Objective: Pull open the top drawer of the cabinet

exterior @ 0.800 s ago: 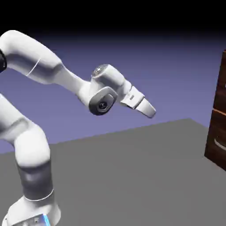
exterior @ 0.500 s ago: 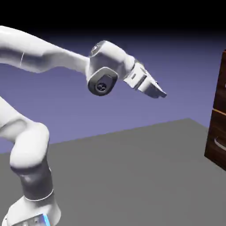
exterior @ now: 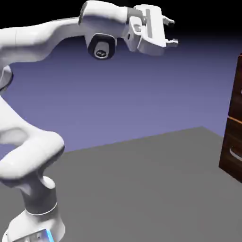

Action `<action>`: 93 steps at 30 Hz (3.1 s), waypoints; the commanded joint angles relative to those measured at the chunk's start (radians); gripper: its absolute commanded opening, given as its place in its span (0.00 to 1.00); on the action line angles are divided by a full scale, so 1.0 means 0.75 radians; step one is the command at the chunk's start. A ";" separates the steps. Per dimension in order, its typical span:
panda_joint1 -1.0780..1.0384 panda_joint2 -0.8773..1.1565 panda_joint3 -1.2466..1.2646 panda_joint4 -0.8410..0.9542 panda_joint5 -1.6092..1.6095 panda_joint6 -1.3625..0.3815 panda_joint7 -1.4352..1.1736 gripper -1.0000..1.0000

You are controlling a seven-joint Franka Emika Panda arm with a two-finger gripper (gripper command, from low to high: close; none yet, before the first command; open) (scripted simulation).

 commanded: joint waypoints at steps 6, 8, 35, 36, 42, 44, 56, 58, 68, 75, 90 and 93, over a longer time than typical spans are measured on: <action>-0.289 -0.098 0.189 0.179 0.348 -0.057 0.023 0.50; -0.386 -0.131 0.252 0.239 0.464 -0.076 0.031 0.50; -1.687 -0.572 1.102 1.044 2.030 -0.333 0.137 0.50; -1.735 -0.588 1.133 1.074 2.088 -0.343 0.140 0.50; -1.945 -0.656 1.253 1.234 2.300 -0.360 0.171 0.50; -2.002 -0.668 1.256 1.331 2.288 -0.321 0.203 0.50; -2.169 -0.710 1.259 1.612 2.259 -0.211 0.298 0.00; -2.113 -0.703 1.253 1.516 2.276 -0.251 0.269 0.00; -1.828 -0.670 1.209 1.033 2.323 -0.448 0.158 0.00; -1.621 -0.649 1.164 0.695 2.332 -0.581 0.099 0.00; -1.169 -0.635 1.012 0.012 2.289 -0.822 0.017 0.00; -1.134 -0.638 0.996 -0.037 2.281 -0.836 0.013 1.00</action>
